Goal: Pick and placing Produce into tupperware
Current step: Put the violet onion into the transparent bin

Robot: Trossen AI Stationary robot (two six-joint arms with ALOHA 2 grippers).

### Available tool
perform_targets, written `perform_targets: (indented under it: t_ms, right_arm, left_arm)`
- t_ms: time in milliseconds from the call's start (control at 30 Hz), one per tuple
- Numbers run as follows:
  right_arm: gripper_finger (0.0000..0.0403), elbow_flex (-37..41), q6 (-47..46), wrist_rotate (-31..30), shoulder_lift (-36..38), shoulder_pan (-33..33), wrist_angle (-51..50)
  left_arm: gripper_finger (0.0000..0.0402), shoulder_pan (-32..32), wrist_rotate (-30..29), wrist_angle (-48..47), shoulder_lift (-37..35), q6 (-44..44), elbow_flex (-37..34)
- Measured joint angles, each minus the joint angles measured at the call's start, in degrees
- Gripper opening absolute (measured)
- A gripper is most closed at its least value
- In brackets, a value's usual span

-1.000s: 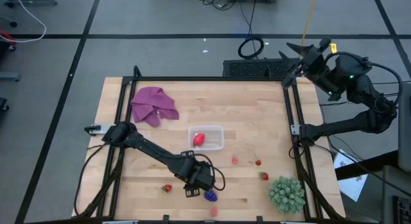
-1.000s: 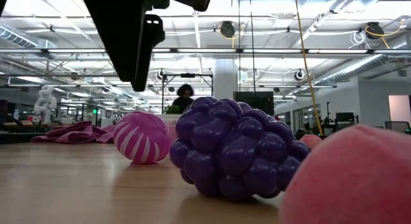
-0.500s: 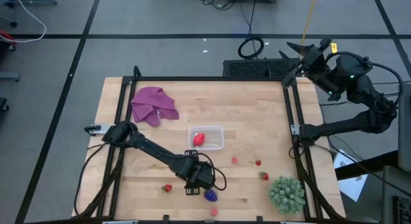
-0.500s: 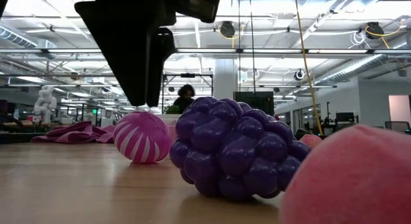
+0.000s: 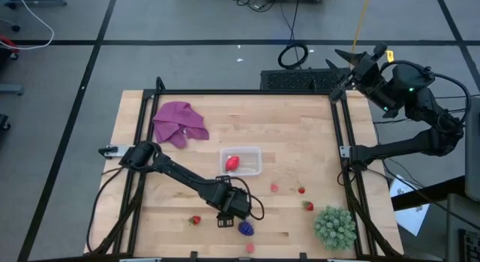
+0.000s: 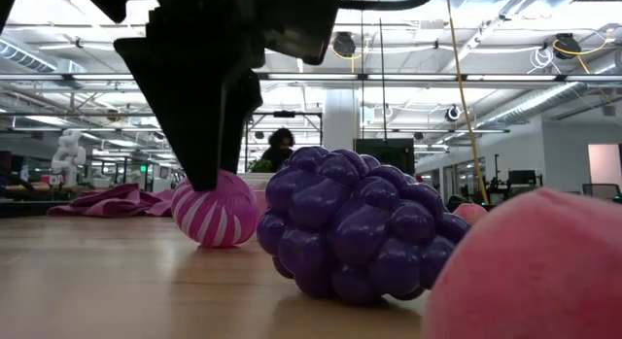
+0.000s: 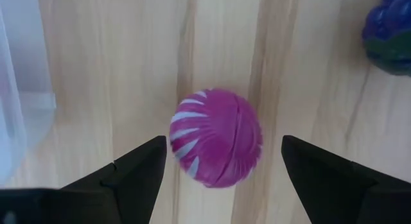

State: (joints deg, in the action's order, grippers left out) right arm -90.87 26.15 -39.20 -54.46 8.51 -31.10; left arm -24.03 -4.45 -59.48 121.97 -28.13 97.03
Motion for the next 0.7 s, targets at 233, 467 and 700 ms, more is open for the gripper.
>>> perform_targets:
  t_ms: [233,467,700]
  right_arm:
    - [0.0148,0.0,0.0,0.0,0.0,0.0,0.0]
    - [0.0148,0.0,-0.3,0.0,0.0,0.0,0.0]
    - [0.0148,0.0,-0.4,0.0,0.0,0.0,0.0]
  left_arm:
    - [0.0315,0.0,0.0,0.2,0.0,0.0,0.0]
    - [0.0315,0.0,-0.1,1.5,0.0,0.7,0.0]
    - [0.0315,0.2,-0.5,1.5,0.0,1.2,0.0]
